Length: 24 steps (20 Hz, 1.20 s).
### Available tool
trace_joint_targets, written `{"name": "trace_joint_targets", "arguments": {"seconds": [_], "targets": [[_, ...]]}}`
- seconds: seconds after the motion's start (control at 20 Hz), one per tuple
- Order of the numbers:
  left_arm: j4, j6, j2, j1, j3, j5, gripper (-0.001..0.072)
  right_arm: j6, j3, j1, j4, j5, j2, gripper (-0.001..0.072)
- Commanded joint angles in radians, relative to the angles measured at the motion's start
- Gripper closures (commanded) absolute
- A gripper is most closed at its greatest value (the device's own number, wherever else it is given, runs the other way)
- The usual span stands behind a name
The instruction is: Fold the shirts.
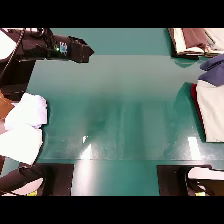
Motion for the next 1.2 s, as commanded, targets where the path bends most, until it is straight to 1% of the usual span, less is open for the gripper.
{"name": "trace_joint_targets", "arguments": {"seconds": [0.0, 0.15, 0.35, 0.55, 0.7, 0.75, 0.8, 0.85, 0.9, 1.05, 1.15], "targets": [[0.000, -0.001, 0.000, 0.000, 0.000, -0.003, 0.0682, -0.001, 0.040, -0.013, -0.034, 0.154, 0.014, 0.0696], [0.001, -0.001, 0.000, 0.000, 0.000, -0.007, 0.0682, 0.015, 0.014, -0.018, -0.134, 0.251, 0.053, 0.0696], [0.001, 0.000, 0.000, 0.000, 0.000, -0.010, 0.0682, 0.029, -0.195, -0.064, -0.230, 0.285, 0.175, 0.0696], [0.001, 0.006, 0.000, 0.000, 0.000, -0.011, 0.0682, 0.028, -0.431, -0.151, -0.240, 0.294, 0.279, 0.0695], [0.001, 0.006, 0.000, 0.000, 0.000, -0.024, 0.0682, 0.028, -0.563, -0.223, -0.240, 0.297, 0.322, 0.0693], [0.001, 0.007, 0.000, 0.000, 0.000, -0.031, 0.0682, 0.028, -0.599, -0.243, -0.238, 0.292, 0.335, 0.0678], [0.001, 0.007, 0.000, 0.000, 0.000, -0.035, 0.0682, 0.028, -0.637, -0.259, -0.238, 0.283, 0.351, 0.0486], [0.001, 0.007, 0.000, 0.000, 0.000, -0.036, 0.0682, 0.028, -0.666, -0.271, -0.236, 0.270, 0.362, 0.0177], [0.001, 0.006, 0.000, 0.000, 0.000, -0.035, 0.0682, 0.028, -0.681, -0.275, -0.229, 0.263, 0.372, 0.0085], [0.001, 0.006, 0.000, 0.000, 0.000, -0.036, 0.0682, 0.028, -0.669, -0.243, -0.171, 0.232, 0.406, 0.0089], [0.001, 0.006, 0.000, 0.000, 0.000, -0.036, 0.0681, 0.028, -0.634, -0.163, -0.142, 0.181, 0.443, 0.0089]]}}
